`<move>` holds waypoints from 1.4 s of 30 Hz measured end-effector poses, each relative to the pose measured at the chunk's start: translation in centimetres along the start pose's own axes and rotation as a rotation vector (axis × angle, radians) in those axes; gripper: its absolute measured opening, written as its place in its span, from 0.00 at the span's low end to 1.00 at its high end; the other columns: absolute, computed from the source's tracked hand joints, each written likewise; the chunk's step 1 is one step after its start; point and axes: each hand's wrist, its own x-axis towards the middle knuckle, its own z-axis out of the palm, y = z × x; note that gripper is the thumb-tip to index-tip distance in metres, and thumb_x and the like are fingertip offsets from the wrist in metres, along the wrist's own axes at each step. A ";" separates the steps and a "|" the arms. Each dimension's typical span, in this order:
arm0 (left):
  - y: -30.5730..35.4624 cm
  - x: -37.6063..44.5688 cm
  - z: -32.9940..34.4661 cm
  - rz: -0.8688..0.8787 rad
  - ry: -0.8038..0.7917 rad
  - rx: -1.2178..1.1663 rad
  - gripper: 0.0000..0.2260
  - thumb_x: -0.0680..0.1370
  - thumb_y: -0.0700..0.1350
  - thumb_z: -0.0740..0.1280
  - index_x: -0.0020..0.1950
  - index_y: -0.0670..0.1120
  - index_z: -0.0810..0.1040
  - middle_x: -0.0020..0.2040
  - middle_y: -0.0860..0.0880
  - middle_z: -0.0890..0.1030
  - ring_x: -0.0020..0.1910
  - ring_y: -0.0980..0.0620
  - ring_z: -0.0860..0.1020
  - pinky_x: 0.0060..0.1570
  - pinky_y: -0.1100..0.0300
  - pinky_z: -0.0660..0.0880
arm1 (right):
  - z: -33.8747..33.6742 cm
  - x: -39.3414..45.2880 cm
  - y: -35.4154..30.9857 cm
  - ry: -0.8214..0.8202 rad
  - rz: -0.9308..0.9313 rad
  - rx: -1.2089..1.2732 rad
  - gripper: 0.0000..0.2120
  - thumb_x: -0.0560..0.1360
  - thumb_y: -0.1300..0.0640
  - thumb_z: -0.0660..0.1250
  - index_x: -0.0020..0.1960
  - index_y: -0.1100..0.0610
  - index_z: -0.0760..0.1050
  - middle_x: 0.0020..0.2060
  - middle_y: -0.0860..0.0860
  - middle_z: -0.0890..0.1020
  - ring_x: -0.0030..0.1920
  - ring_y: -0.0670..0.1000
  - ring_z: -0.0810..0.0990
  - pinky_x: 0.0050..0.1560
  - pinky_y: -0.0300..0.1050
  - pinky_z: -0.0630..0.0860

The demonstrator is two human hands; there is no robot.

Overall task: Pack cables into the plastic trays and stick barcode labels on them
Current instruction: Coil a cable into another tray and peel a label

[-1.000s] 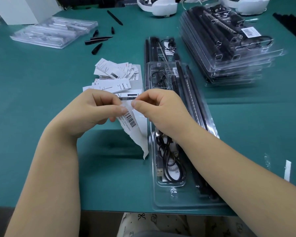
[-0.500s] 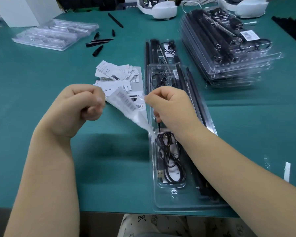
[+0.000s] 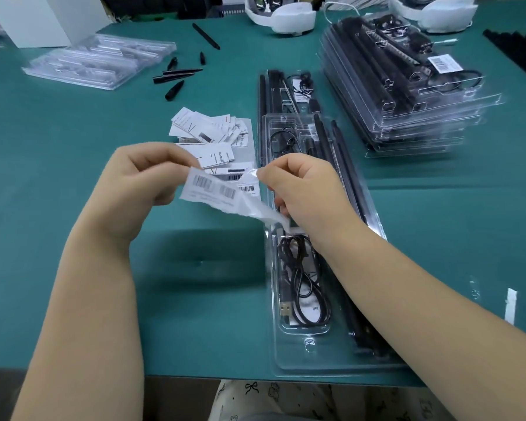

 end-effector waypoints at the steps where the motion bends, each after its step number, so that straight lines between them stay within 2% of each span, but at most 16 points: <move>1: 0.0 0.1 -0.2 -0.026 -0.001 -0.040 0.08 0.62 0.47 0.64 0.30 0.47 0.81 0.25 0.48 0.65 0.28 0.48 0.56 0.28 0.62 0.53 | -0.1 0.0 -0.1 0.008 0.002 0.006 0.06 0.73 0.58 0.68 0.38 0.57 0.78 0.23 0.41 0.72 0.25 0.41 0.68 0.29 0.36 0.70; 3: -0.1 0.3 -0.4 -0.076 0.009 -0.028 0.11 0.62 0.48 0.61 0.25 0.45 0.78 0.25 0.52 0.61 0.27 0.50 0.55 0.27 0.63 0.53 | -0.2 -0.1 -0.2 0.017 0.003 0.017 0.06 0.73 0.58 0.68 0.38 0.57 0.78 0.23 0.41 0.72 0.25 0.41 0.68 0.29 0.35 0.70; 6: -0.5 0.0 -0.1 -0.125 0.062 0.210 0.18 0.66 0.56 0.65 0.23 0.45 0.73 0.25 0.49 0.61 0.27 0.52 0.58 0.28 0.62 0.58 | -0.1 0.0 -0.1 0.022 0.000 0.029 0.07 0.73 0.57 0.68 0.36 0.54 0.77 0.25 0.42 0.74 0.27 0.42 0.70 0.30 0.37 0.71; 8: -0.7 -0.1 0.1 -0.197 -0.051 0.366 0.22 0.61 0.62 0.71 0.26 0.44 0.71 0.26 0.49 0.62 0.28 0.52 0.59 0.28 0.63 0.58 | -0.1 0.1 0.0 0.032 0.006 0.053 0.08 0.73 0.57 0.68 0.36 0.52 0.77 0.25 0.43 0.74 0.27 0.43 0.70 0.29 0.38 0.71; 10: -0.6 -0.1 0.3 -0.261 -0.198 0.435 0.20 0.56 0.62 0.74 0.31 0.46 0.76 0.26 0.52 0.63 0.28 0.53 0.59 0.30 0.61 0.57 | -0.1 0.1 0.1 0.042 -0.002 0.092 0.08 0.74 0.57 0.68 0.36 0.52 0.77 0.25 0.43 0.74 0.27 0.43 0.69 0.28 0.37 0.70; 12: -0.3 -0.2 0.5 -0.260 -0.226 0.416 0.18 0.57 0.63 0.73 0.38 0.52 0.82 0.27 0.53 0.66 0.28 0.55 0.61 0.31 0.60 0.57 | -0.1 0.0 0.1 0.041 -0.055 0.126 0.06 0.74 0.57 0.68 0.39 0.51 0.78 0.25 0.42 0.75 0.27 0.43 0.70 0.30 0.36 0.70; 15: -0.2 0.2 1.1 -0.296 -0.159 0.182 0.23 0.66 0.68 0.65 0.39 0.50 0.85 0.25 0.54 0.67 0.23 0.55 0.60 0.25 0.65 0.59 | -0.1 -0.3 0.1 0.025 -0.186 0.094 0.04 0.75 0.57 0.68 0.43 0.49 0.79 0.29 0.43 0.76 0.29 0.42 0.71 0.32 0.37 0.72; 18: 0.0 0.8 1.8 -0.422 -0.137 -0.049 0.22 0.70 0.65 0.64 0.35 0.48 0.84 0.22 0.55 0.65 0.20 0.57 0.57 0.20 0.67 0.56 | 0.3 -0.7 0.0 -0.019 -0.268 0.022 0.06 0.74 0.58 0.69 0.42 0.48 0.79 0.31 0.46 0.76 0.31 0.44 0.71 0.32 0.38 0.71; 22: 0.1 0.6 2.2 -0.378 -0.153 -0.093 0.12 0.68 0.51 0.72 0.27 0.50 0.78 0.24 0.55 0.62 0.24 0.55 0.56 0.22 0.66 0.55 | 0.6 -1.0 -0.1 -0.092 -0.277 -0.036 0.06 0.72 0.58 0.71 0.40 0.48 0.80 0.31 0.42 0.75 0.30 0.43 0.69 0.34 0.37 0.68; 27: -0.1 1.0 2.3 -0.390 -0.004 -0.183 0.16 0.74 0.41 0.69 0.26 0.50 0.76 0.26 0.54 0.59 0.24 0.55 0.56 0.21 0.67 0.55 | 0.6 -1.1 -0.1 -0.164 -0.229 -0.082 0.05 0.72 0.58 0.71 0.40 0.49 0.80 0.32 0.41 0.75 0.30 0.40 0.69 0.36 0.33 0.69; 30: -0.2 1.1 2.3 -0.385 0.048 -0.235 0.20 0.75 0.40 0.68 0.24 0.50 0.70 0.26 0.54 0.58 0.24 0.55 0.55 0.22 0.65 0.52 | 0.5 -1.0 -0.2 -0.160 -0.190 -0.063 0.04 0.73 0.57 0.70 0.41 0.49 0.80 0.32 0.41 0.76 0.30 0.40 0.70 0.36 0.33 0.70; 34: -0.4 1.3 2.4 -0.405 0.102 -0.292 0.19 0.73 0.43 0.69 0.24 0.50 0.69 0.27 0.54 0.57 0.24 0.56 0.54 0.22 0.66 0.52 | 0.4 -0.7 -0.1 -0.113 -0.110 -0.079 0.06 0.75 0.57 0.67 0.40 0.52 0.79 0.25 0.37 0.74 0.28 0.39 0.71 0.32 0.33 0.69; 37: -0.6 2.1 2.8 -0.461 0.165 -0.292 0.14 0.74 0.42 0.70 0.32 0.52 0.68 0.28 0.53 0.59 0.24 0.56 0.54 0.21 0.66 0.51 | 0.2 -0.5 -0.3 -0.087 -0.065 0.008 0.04 0.76 0.59 0.66 0.43 0.53 0.79 0.27 0.41 0.76 0.26 0.39 0.71 0.30 0.32 0.72; 39: -0.3 2.9 3.1 -0.466 0.154 -0.225 0.11 0.74 0.43 0.71 0.32 0.50 0.75 0.28 0.53 0.63 0.23 0.57 0.56 0.20 0.66 0.53 | -0.1 -0.1 -0.4 -0.021 -0.025 0.154 0.05 0.76 0.60 0.64 0.48 0.52 0.76 0.31 0.44 0.76 0.26 0.40 0.71 0.28 0.34 0.71; 42: 1.1 4.3 4.2 -0.437 0.099 -0.128 0.07 0.71 0.44 0.74 0.33 0.49 0.83 0.28 0.54 0.70 0.23 0.57 0.59 0.20 0.67 0.57 | -1.0 0.6 -0.4 0.151 0.080 0.349 0.05 0.75 0.61 0.63 0.47 0.52 0.74 0.27 0.43 0.75 0.23 0.42 0.69 0.26 0.36 0.70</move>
